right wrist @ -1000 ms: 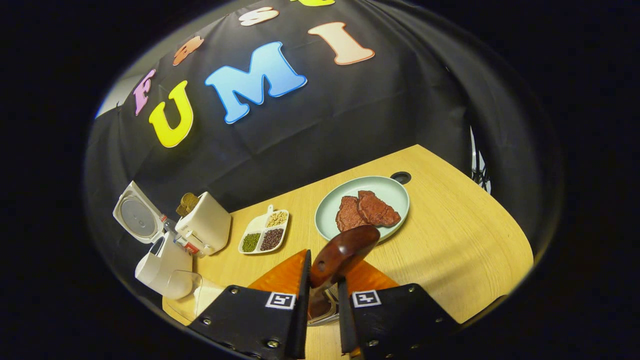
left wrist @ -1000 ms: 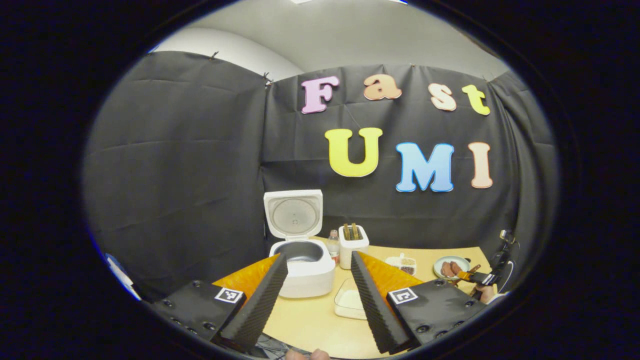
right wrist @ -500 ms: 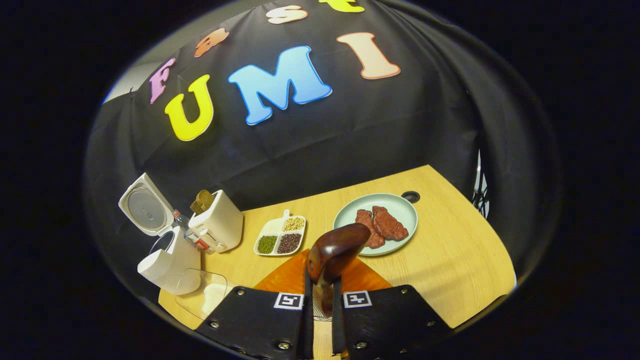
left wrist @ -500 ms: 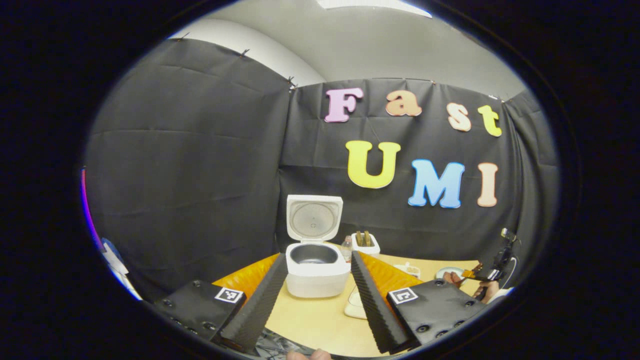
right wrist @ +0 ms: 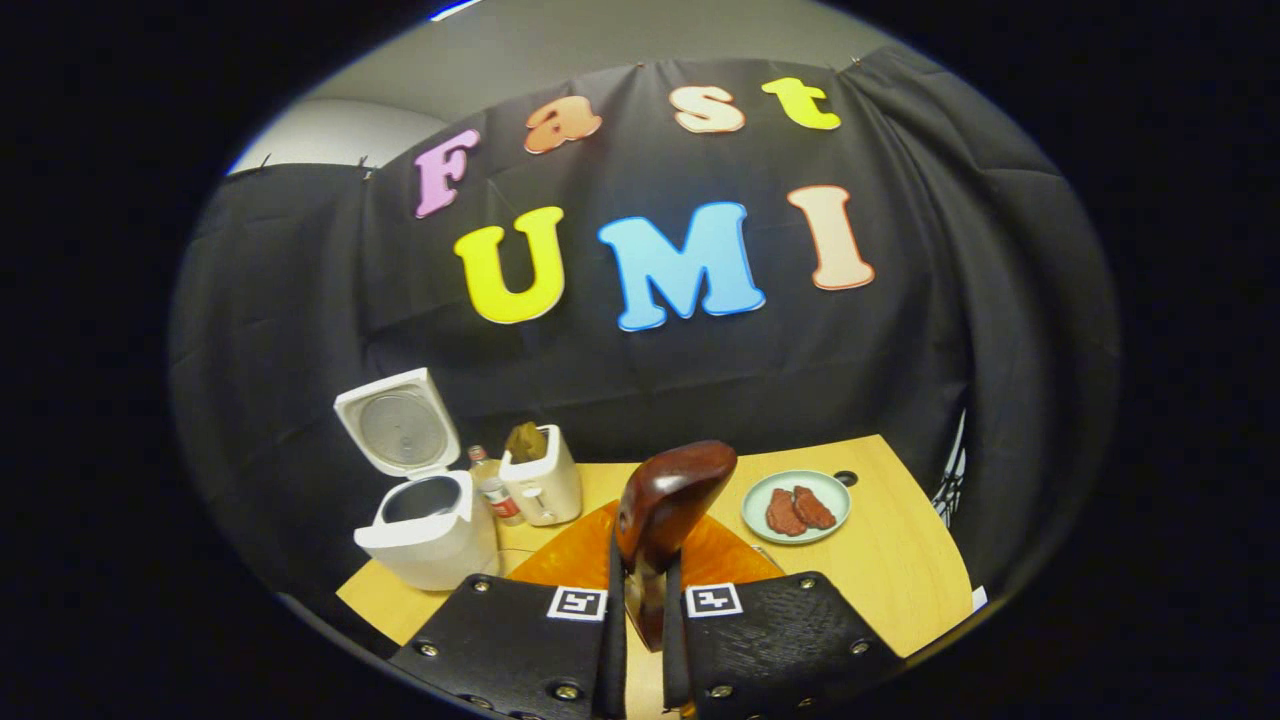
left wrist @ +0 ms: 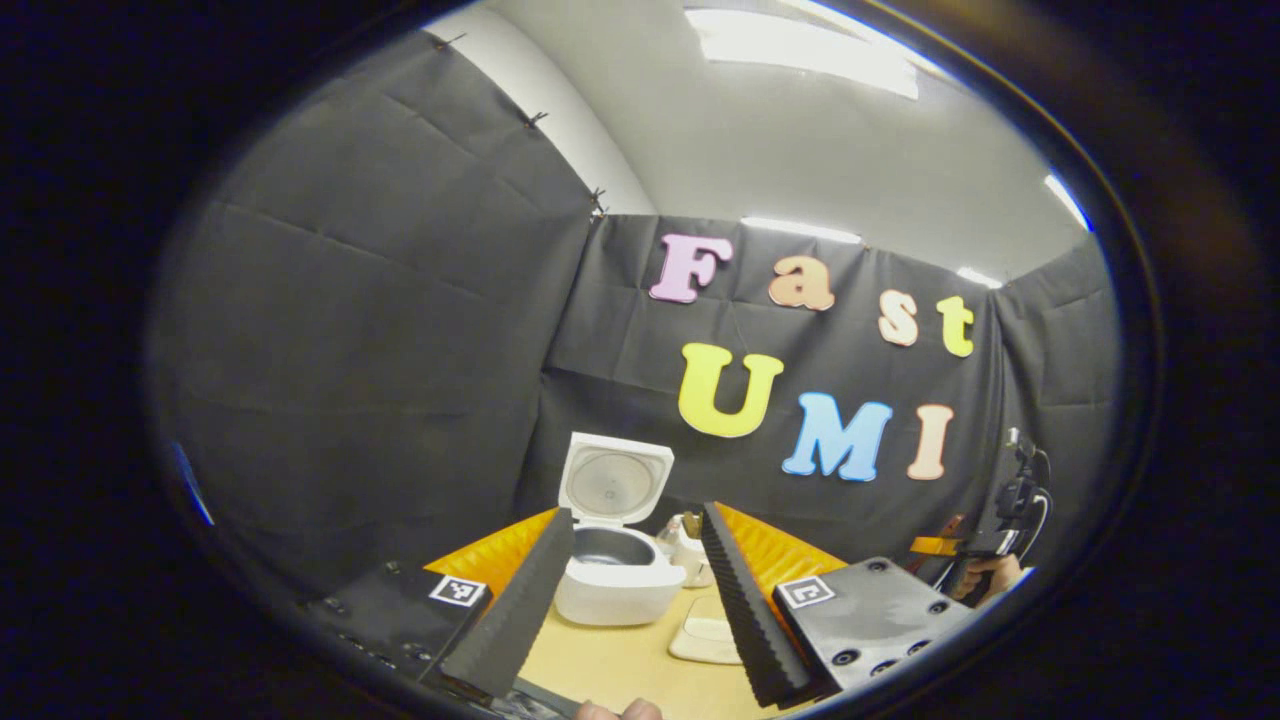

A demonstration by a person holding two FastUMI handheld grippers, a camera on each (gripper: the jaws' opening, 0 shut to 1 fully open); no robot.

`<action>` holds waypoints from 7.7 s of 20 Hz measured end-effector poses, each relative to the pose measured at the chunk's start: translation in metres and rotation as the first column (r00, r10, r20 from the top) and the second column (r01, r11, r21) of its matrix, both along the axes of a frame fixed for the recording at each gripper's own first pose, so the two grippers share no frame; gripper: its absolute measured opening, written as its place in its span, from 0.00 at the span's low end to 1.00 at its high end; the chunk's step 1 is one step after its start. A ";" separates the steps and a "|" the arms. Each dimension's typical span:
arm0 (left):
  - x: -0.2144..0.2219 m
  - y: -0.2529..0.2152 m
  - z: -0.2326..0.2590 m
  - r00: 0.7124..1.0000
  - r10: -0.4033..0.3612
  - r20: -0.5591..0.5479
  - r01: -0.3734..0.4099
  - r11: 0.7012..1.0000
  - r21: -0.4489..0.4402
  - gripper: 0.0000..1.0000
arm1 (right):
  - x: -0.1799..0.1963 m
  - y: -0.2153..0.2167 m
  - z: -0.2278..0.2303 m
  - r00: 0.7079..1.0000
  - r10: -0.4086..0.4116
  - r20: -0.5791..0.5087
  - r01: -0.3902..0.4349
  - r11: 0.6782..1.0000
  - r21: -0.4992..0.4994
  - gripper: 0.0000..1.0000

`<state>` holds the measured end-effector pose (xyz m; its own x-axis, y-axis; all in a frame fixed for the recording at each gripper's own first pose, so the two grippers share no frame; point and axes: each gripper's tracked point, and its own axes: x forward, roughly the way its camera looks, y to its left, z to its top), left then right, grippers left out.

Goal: Close the left gripper, press the button to open the rice cooker; take a wooden spoon from the chopstick holder with the right hand, scoop a spoonful of rice and pour it into the rice cooker, then put the wooden spoon back into the chopstick holder.

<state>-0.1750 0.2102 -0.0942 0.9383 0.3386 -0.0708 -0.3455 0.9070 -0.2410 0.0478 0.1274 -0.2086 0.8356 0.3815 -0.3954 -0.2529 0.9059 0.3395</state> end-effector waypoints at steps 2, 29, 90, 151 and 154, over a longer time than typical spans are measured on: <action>0.001 0.011 0.008 1.000 0.000 0.029 0.000 1.000 -0.014 0.84 | -0.016 0.034 0.021 0.998 0.050 -0.025 -0.049 0.998 0.047 0.14; 0.137 0.068 -0.013 0.997 -0.059 -0.042 0.061 0.997 0.037 0.84 | 0.046 0.106 0.122 0.914 -0.038 0.404 0.112 0.980 -0.163 0.14; 0.029 0.092 -0.019 0.955 0.219 -0.199 -0.196 0.972 0.126 0.84 | 0.129 0.291 -0.037 0.884 0.369 -0.287 -0.013 0.634 0.773 0.14; 0.059 -0.120 -0.018 0.988 -0.014 -0.151 0.012 1.000 -0.017 0.84 | 0.159 -0.086 -0.150 0.954 0.085 -0.288 -0.010 0.967 0.253 0.15; 0.068 -0.147 -0.026 0.977 0.010 -0.213 -0.005 1.000 0.021 0.84 | 0.172 -0.093 -0.192 0.943 0.086 -0.322 -0.014 0.976 0.217 0.14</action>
